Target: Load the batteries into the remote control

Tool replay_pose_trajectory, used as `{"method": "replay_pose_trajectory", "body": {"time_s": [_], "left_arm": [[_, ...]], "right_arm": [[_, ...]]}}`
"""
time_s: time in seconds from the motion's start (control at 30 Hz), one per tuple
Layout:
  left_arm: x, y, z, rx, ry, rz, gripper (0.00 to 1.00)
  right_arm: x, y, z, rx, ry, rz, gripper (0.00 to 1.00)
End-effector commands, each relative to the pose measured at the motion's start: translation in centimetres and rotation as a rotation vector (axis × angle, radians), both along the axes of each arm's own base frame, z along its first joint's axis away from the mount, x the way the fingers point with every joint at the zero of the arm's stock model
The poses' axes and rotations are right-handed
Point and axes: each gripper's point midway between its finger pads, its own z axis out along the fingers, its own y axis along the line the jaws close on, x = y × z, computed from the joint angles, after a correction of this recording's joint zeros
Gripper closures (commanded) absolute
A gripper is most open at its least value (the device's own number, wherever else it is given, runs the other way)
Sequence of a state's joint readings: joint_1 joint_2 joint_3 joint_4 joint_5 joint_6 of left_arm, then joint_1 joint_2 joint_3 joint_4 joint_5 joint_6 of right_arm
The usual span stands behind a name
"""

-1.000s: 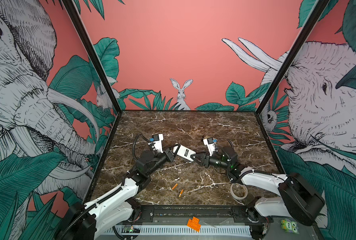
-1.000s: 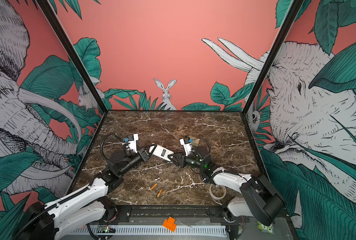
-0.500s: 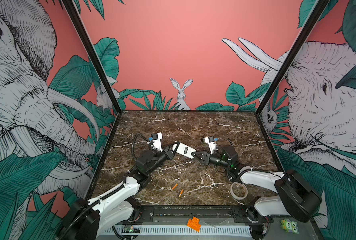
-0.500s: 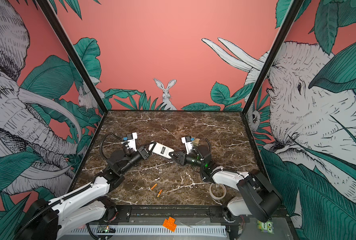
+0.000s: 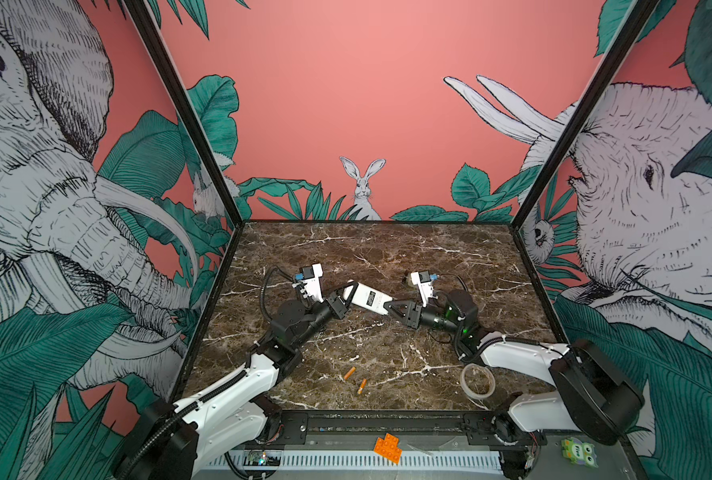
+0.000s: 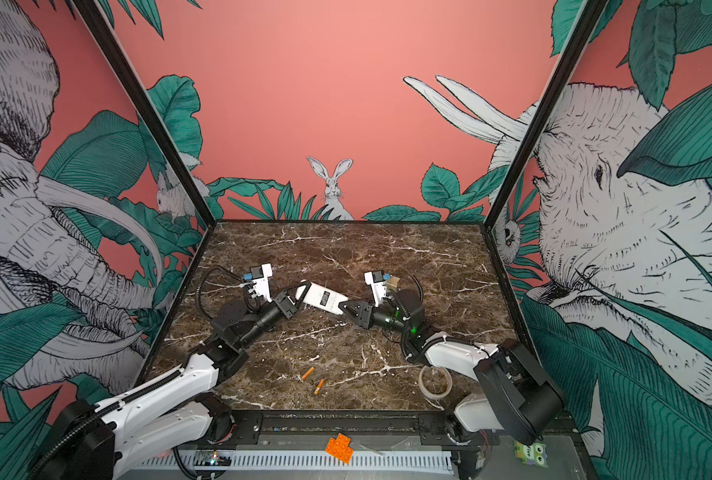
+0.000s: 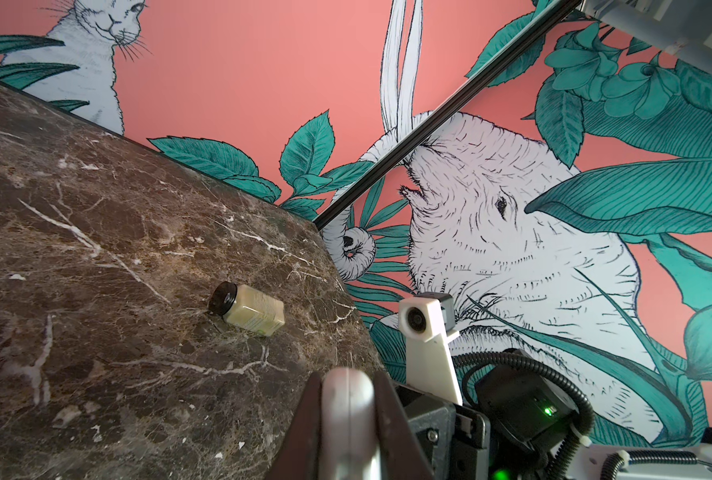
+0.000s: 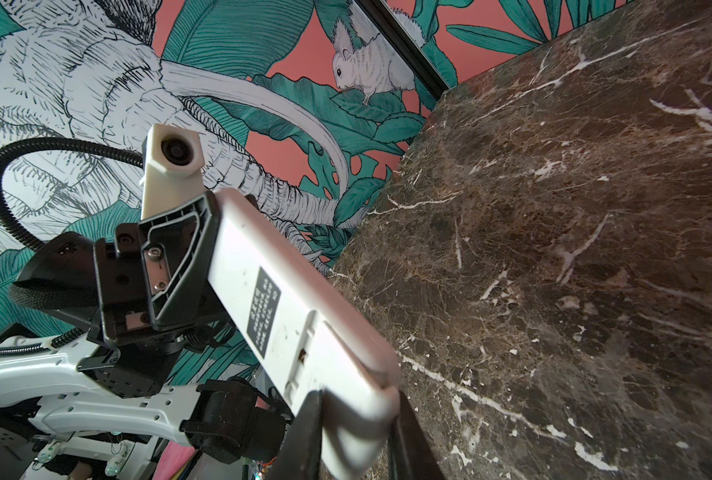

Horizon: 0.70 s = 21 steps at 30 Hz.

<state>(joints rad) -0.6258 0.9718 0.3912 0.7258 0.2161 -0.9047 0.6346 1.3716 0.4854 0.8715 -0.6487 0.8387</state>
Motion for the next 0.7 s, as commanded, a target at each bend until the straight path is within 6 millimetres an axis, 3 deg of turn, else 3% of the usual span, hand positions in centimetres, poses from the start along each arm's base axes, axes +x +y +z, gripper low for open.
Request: {"method": "replay_pose_trajectory", "body": {"time_s": [0.0,0.67], "left_arm": [[-1.1,-0.6,0.3,-0.014,0.008,-0.048,1.00],[-0.7,-0.1,-1.1,0.029,0.036,-0.005,1.00]], "right_arm": [[-0.9,0.4,1.6,0.037,-0.074,0.042,0.82],[-1.1,0.3,2.1,0.055,-0.083,0.060,1.00]]}}
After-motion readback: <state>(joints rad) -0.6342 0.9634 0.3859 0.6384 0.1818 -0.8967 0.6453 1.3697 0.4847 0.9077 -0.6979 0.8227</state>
